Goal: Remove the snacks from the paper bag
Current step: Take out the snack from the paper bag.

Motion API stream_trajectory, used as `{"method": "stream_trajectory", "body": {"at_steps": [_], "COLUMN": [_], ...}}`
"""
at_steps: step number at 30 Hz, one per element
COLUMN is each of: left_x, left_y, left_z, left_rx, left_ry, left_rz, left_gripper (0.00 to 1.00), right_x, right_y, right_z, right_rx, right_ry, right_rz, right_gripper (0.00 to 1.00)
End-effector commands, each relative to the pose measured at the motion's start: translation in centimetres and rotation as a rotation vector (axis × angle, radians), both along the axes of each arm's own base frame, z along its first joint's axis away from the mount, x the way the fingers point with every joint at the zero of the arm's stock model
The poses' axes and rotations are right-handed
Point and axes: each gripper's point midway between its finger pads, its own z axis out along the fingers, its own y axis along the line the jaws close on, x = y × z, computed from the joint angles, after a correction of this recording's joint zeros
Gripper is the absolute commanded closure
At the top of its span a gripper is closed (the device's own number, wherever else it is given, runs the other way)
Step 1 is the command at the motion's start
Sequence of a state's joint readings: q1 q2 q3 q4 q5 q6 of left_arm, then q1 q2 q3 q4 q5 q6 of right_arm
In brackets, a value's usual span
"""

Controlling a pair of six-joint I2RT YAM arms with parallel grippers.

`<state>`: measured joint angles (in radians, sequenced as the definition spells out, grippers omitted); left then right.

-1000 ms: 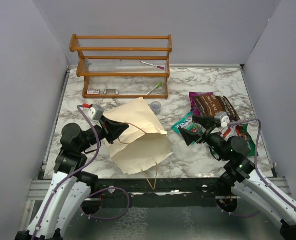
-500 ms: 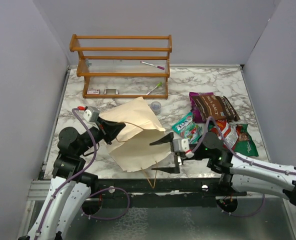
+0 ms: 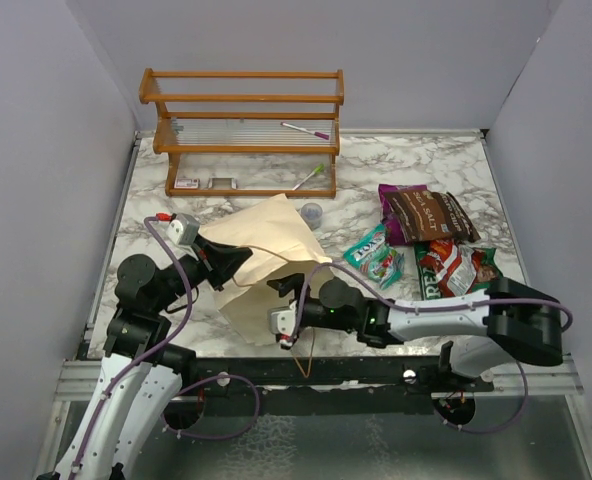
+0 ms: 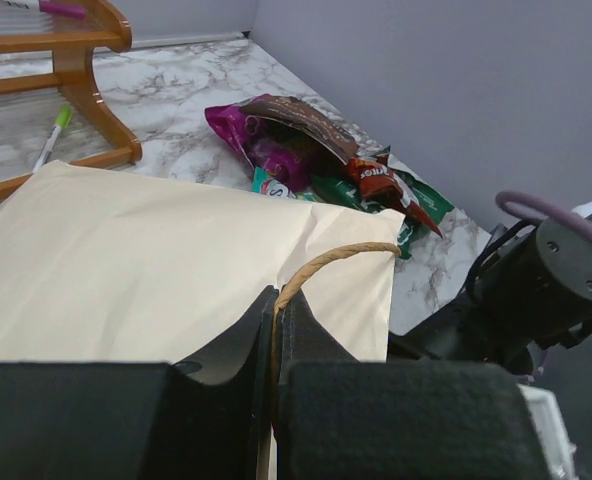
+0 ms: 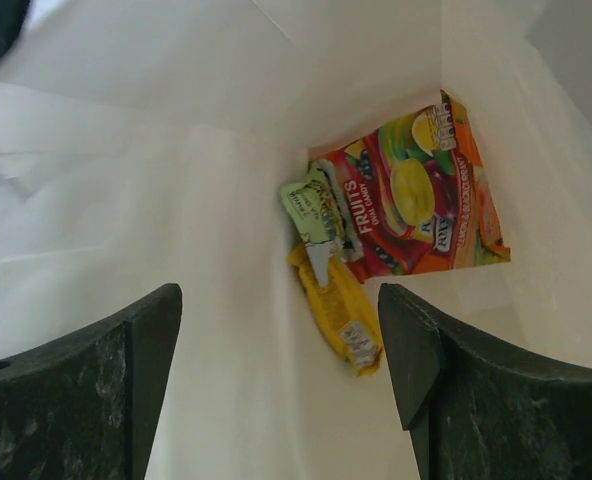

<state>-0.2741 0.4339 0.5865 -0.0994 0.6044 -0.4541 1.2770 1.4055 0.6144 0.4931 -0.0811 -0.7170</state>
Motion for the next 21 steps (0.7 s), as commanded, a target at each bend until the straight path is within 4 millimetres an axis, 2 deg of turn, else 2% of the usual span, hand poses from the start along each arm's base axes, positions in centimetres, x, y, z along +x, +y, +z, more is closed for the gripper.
{"method": "stream_trajectory", "body": {"at_steps": [1,6,13,17,19,21], "left_x": [-0.8,-0.7,-0.6,-0.3,-0.4,-0.5], "left_y": [-0.2,-0.1,0.1,0.3,0.3,0.2], "left_z": [0.6,0.5,0.7,0.7,0.7,0.7], "left_rx": [-0.021,-0.015,-0.014,-0.006,0.000,-0.002], "left_ry": [0.006,0.002,-0.015,-0.018,-0.018,-0.021], "left_rz": [-0.027,-0.023,-0.007,0.009,0.008,0.001], "left_gripper": [1.00,1.00,1.00,1.00,1.00,1.00], "right_x": [3.2,4.9,7.6,8.6,10.2,10.9], "right_y": [3.0,5.6,7.3,8.3,8.2,8.6], "right_z": [1.5,0.5,-2.0,-3.0,-3.5,-3.8], "right_rx": [0.016,0.050,0.078,0.085,0.079,0.075], "right_ry": [-0.228,-0.267,-0.264,-0.210,-0.204,-0.201], "right_rz": [-0.060,-0.078,-0.108,-0.112,-0.137,-0.143], "right_gripper": [0.22,0.29,0.36,0.36,0.34,0.32]}}
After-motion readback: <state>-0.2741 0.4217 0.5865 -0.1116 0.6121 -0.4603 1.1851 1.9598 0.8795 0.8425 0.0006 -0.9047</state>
